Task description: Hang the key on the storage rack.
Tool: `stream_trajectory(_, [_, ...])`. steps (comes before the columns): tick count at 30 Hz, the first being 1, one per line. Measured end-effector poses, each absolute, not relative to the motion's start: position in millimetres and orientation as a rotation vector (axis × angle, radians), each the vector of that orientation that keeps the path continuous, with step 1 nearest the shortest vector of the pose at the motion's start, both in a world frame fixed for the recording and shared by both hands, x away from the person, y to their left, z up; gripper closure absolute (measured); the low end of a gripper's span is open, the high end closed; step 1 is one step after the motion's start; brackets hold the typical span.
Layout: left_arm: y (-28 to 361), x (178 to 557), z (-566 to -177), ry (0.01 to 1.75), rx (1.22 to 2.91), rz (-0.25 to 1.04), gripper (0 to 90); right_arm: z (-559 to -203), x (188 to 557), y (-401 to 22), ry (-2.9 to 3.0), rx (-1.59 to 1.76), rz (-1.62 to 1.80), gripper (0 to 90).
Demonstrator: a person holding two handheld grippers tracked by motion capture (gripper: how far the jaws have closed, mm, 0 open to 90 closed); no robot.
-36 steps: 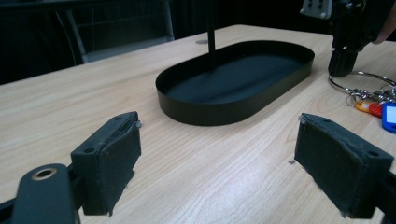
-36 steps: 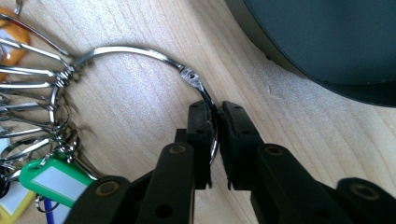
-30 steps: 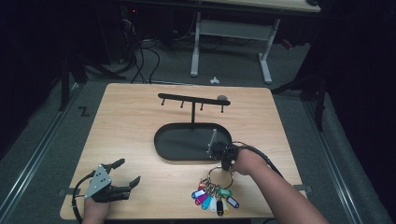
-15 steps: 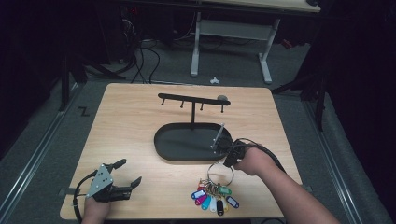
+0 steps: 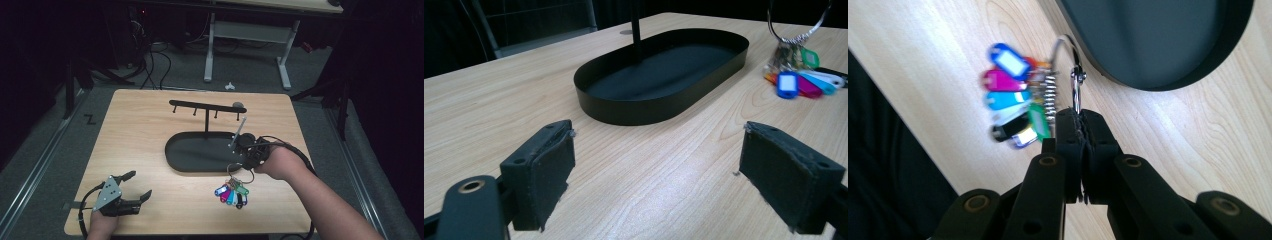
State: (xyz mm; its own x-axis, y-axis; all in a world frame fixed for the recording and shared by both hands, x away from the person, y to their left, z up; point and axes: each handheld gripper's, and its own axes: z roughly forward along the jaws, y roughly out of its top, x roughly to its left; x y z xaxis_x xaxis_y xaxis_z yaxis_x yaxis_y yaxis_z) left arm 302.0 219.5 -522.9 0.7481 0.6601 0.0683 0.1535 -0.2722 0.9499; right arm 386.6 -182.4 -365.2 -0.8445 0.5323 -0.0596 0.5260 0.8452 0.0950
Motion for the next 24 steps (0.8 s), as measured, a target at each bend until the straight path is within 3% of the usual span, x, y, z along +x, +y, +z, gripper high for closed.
stream_trajectory(15, [218.0,302.0,-523.5,0.637,1.816,0.558,15.0,-294.5,395.9,-190.7,2.861,0.889,0.199,87.8])
stream_trajectory(24, [217.9,301.9,-523.5,0.635,1.817,0.556,15.0,-272.9,408.6,-188.4,2.806,0.911,0.225,87.8])
